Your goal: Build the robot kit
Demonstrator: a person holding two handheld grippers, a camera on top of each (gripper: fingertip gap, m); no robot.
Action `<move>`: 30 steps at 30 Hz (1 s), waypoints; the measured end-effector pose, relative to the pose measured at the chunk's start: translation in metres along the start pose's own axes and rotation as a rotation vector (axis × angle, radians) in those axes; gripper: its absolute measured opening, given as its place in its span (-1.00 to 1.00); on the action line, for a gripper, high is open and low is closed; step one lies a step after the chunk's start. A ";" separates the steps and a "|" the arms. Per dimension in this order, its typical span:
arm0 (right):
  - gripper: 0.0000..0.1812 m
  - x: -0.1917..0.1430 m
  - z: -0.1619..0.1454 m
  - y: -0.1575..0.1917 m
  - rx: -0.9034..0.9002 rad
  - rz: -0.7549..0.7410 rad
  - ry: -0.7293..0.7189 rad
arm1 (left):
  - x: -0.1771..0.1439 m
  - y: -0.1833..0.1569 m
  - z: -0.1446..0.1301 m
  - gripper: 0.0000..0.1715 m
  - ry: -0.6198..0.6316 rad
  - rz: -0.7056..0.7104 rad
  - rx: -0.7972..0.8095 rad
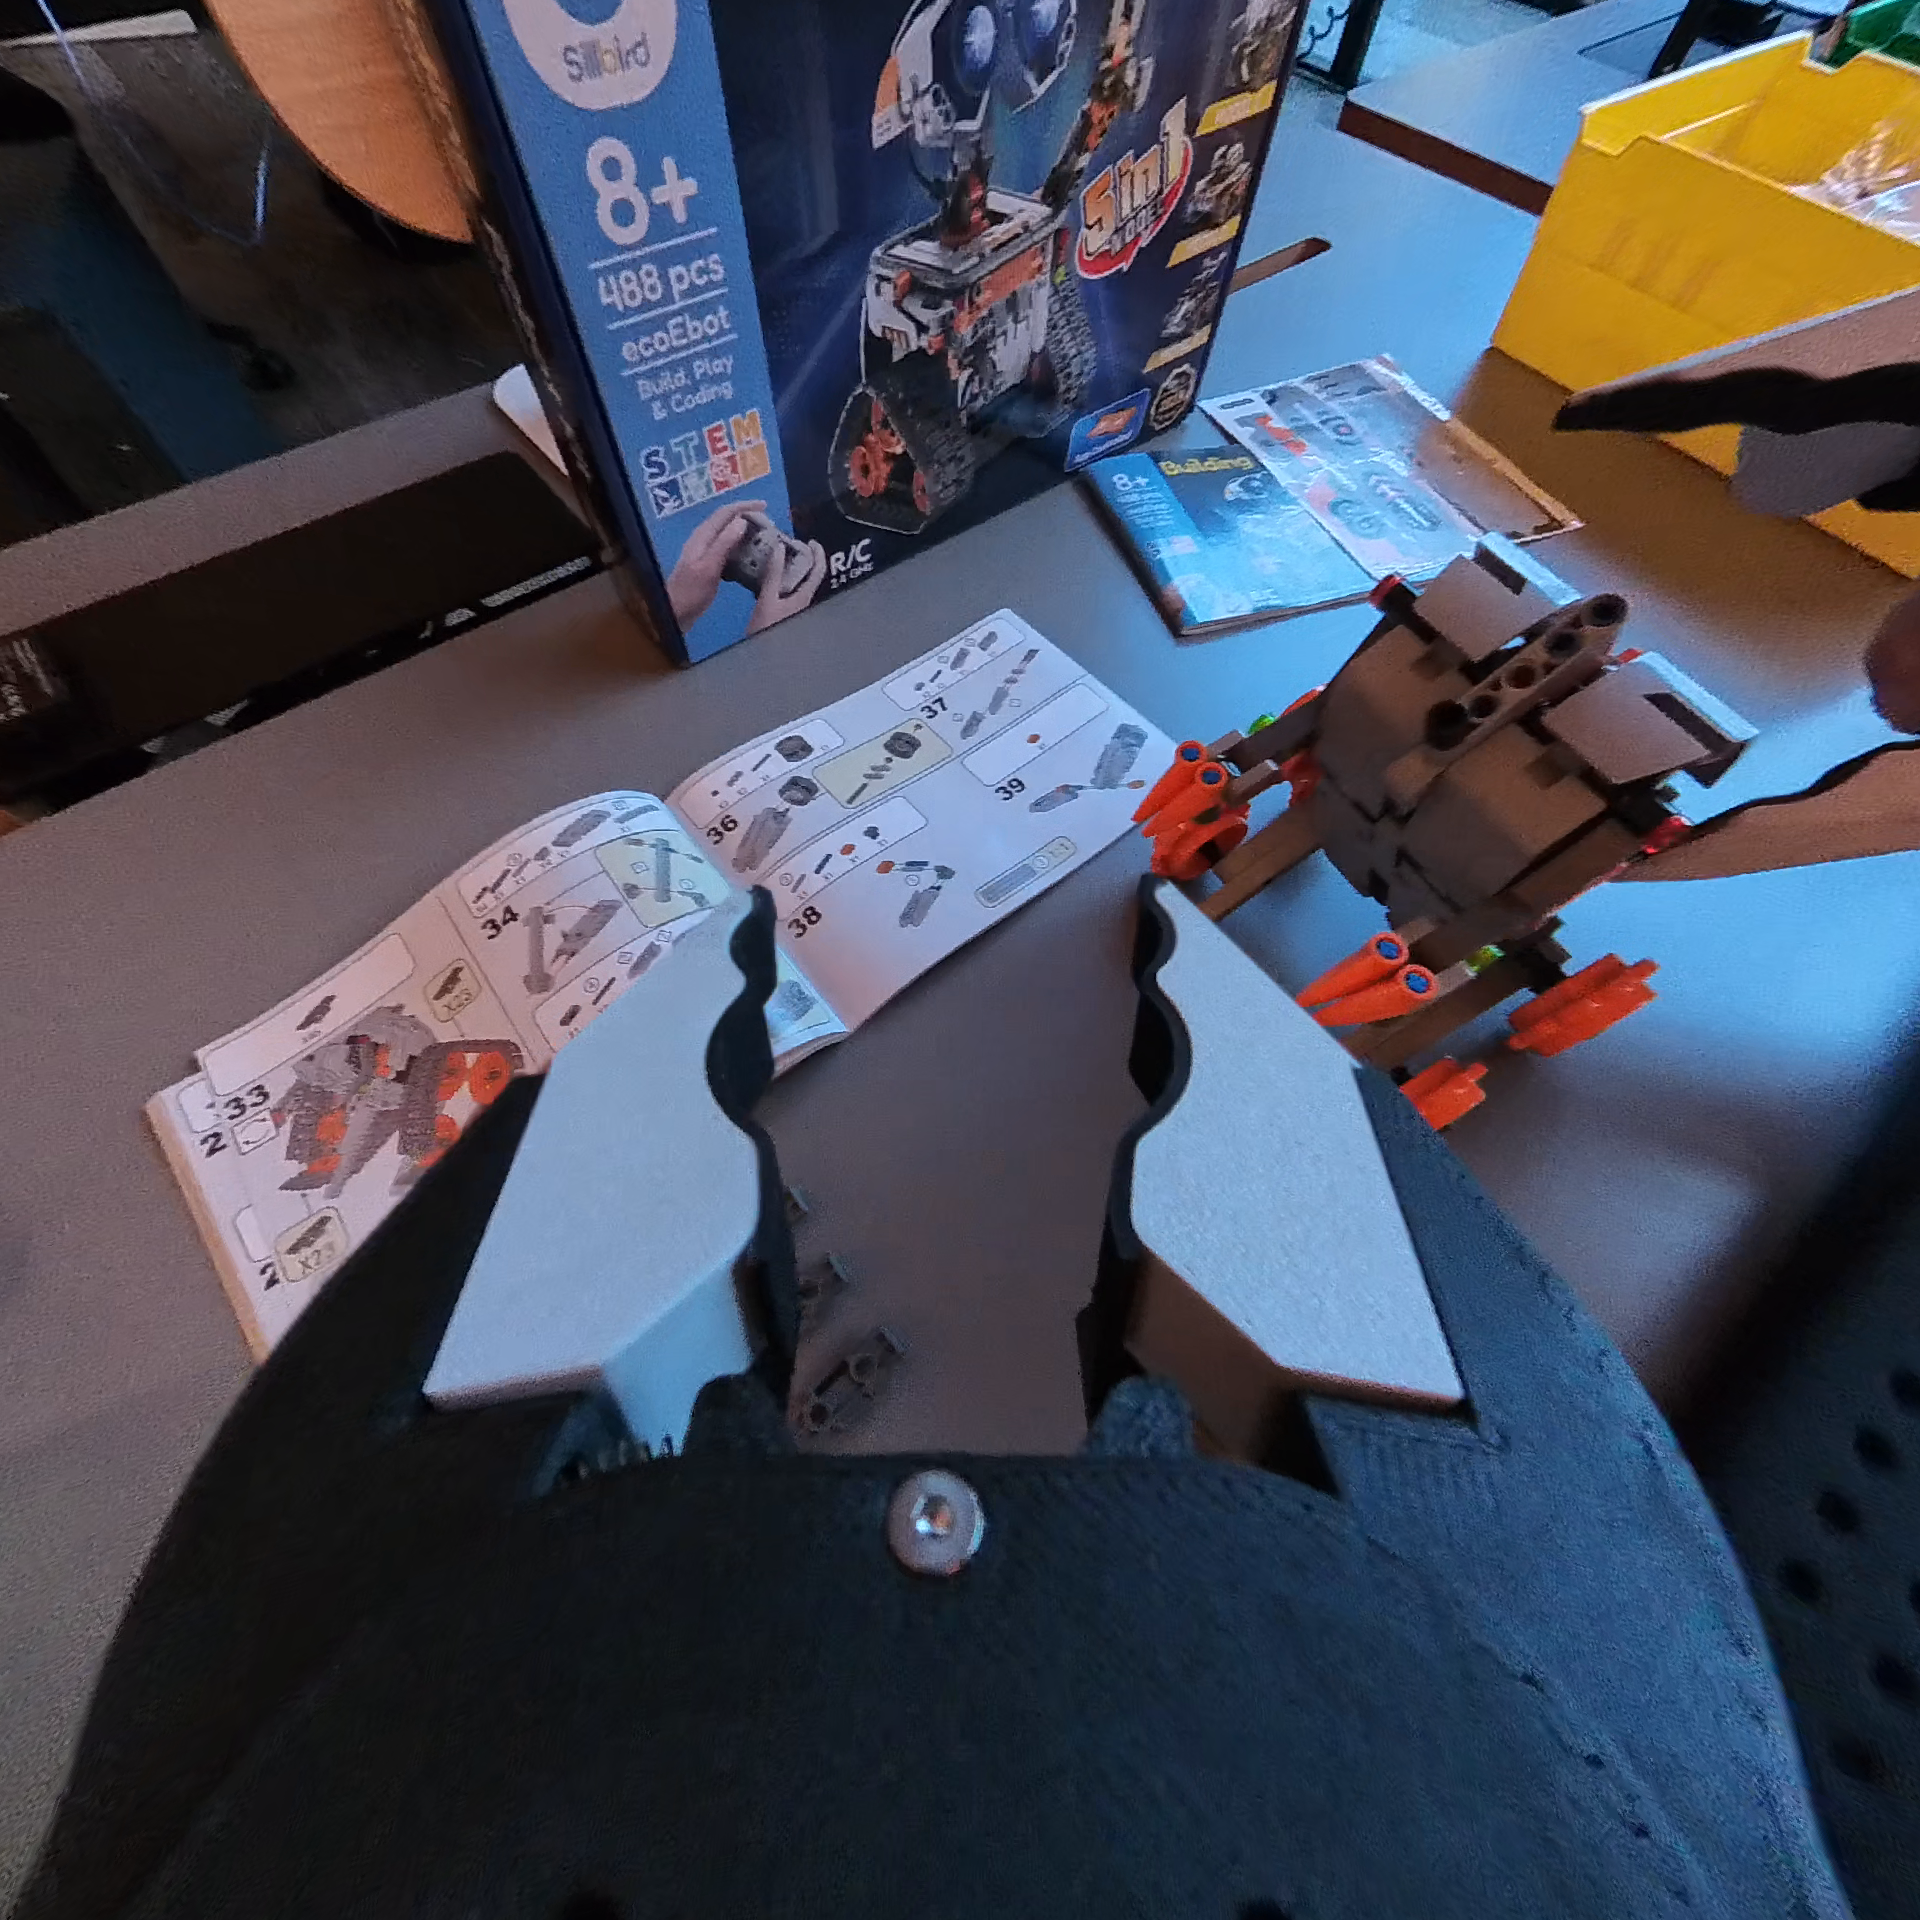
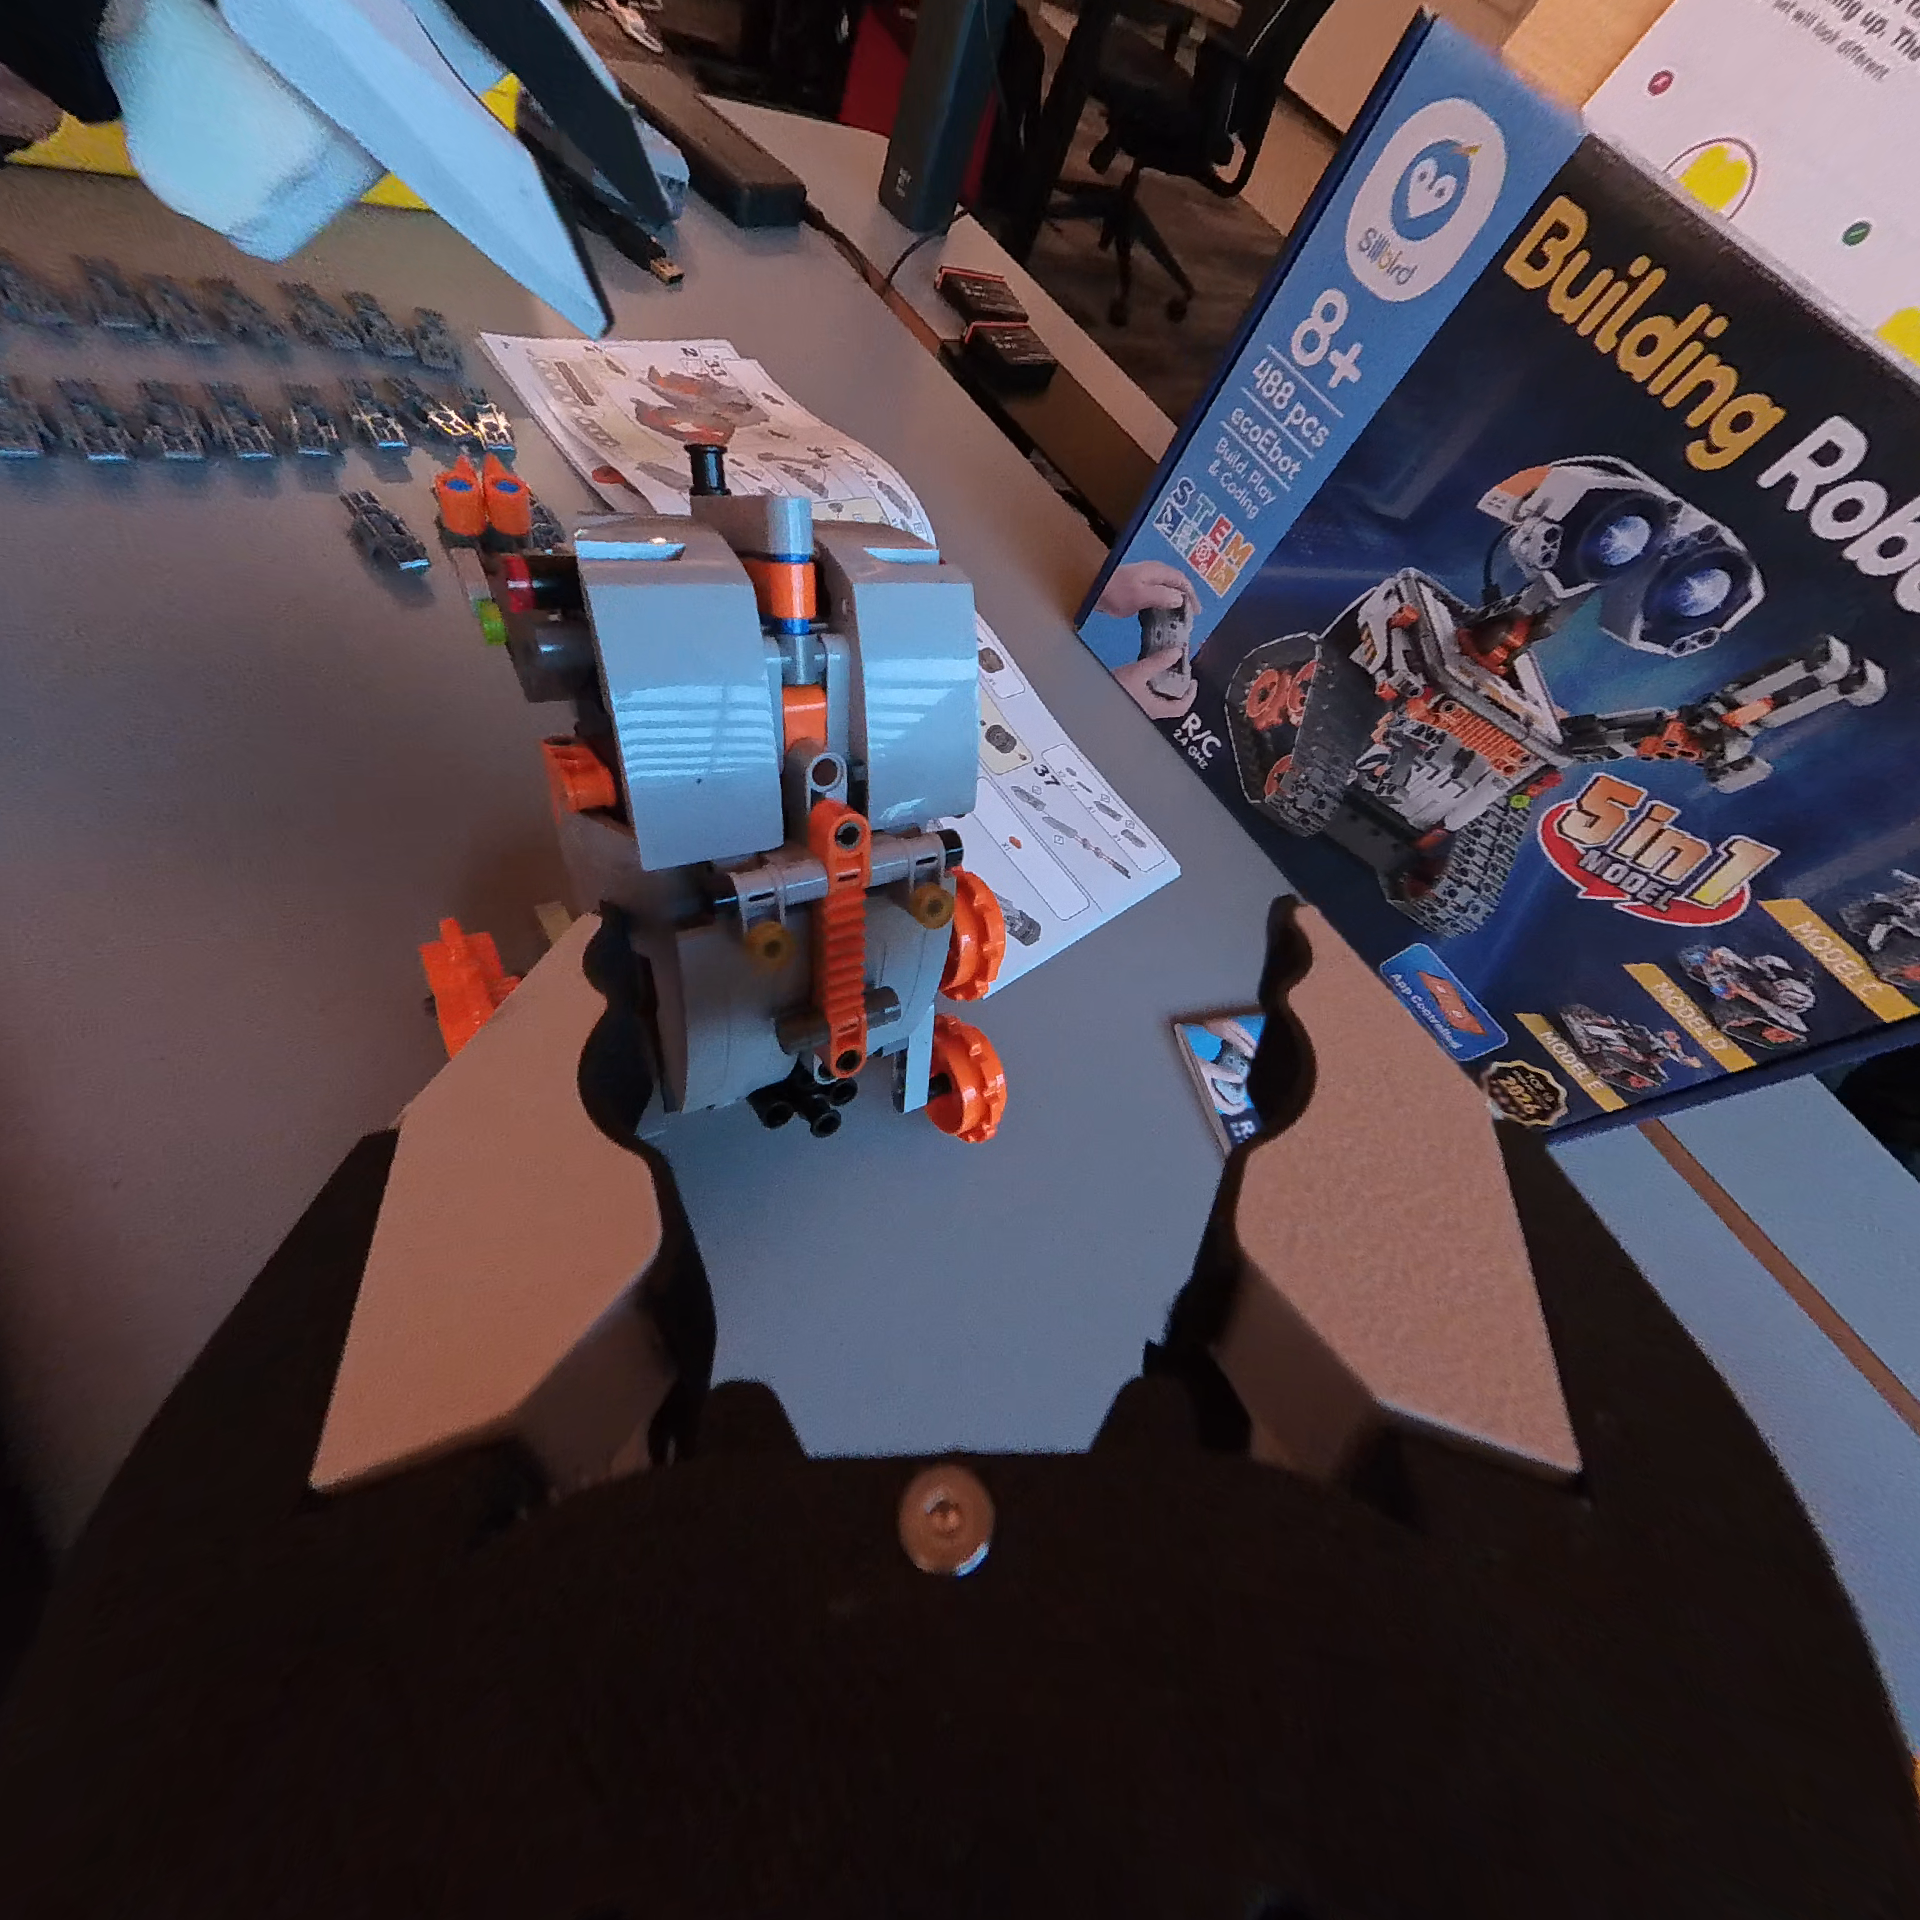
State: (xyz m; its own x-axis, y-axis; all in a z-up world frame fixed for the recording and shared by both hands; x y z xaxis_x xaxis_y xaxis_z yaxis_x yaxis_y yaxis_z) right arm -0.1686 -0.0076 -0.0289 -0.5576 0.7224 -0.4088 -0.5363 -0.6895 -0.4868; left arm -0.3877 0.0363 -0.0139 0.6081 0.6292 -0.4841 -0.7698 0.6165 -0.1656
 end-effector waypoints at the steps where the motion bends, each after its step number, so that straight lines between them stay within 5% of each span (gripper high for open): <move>1: 0.29 0.001 0.000 0.001 -0.001 0.005 0.000 | -0.001 -0.001 0.000 -0.21 0.004 -0.003 -0.003; 13: 0.16 0.025 -0.013 0.022 -0.072 0.136 0.081 | -0.019 0.019 -0.003 -0.25 -0.013 0.063 0.008; 17: -0.23 0.035 -0.016 0.031 0.044 0.341 -0.014 | -0.026 0.041 -0.005 -0.25 -0.017 0.248 0.114; 25: -0.24 0.050 -0.010 0.032 0.047 0.431 -0.106 | -0.045 0.076 0.002 -0.15 -0.008 0.677 0.440; 30: -0.24 0.061 -0.005 0.030 0.024 0.479 -0.127 | -0.058 0.088 0.007 -0.11 -0.025 0.692 0.421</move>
State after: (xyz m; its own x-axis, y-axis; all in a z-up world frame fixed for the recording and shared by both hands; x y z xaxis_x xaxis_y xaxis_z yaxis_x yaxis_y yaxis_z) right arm -0.2159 0.0160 -0.0726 -0.8169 0.3130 -0.4845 -0.2143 -0.9445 -0.2489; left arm -0.4887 0.0575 0.0058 0.0288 0.9406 -0.3382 -0.8388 0.2068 0.5037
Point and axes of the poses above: each gripper's, where its closed fingertips meet, x out along the fingers, z out of its top, y = z × x across the jaws, the point moved 5 cm from there along -x, back along the fingers, and after that the axes turned 9 degrees about -x, right-handed, at the moved point
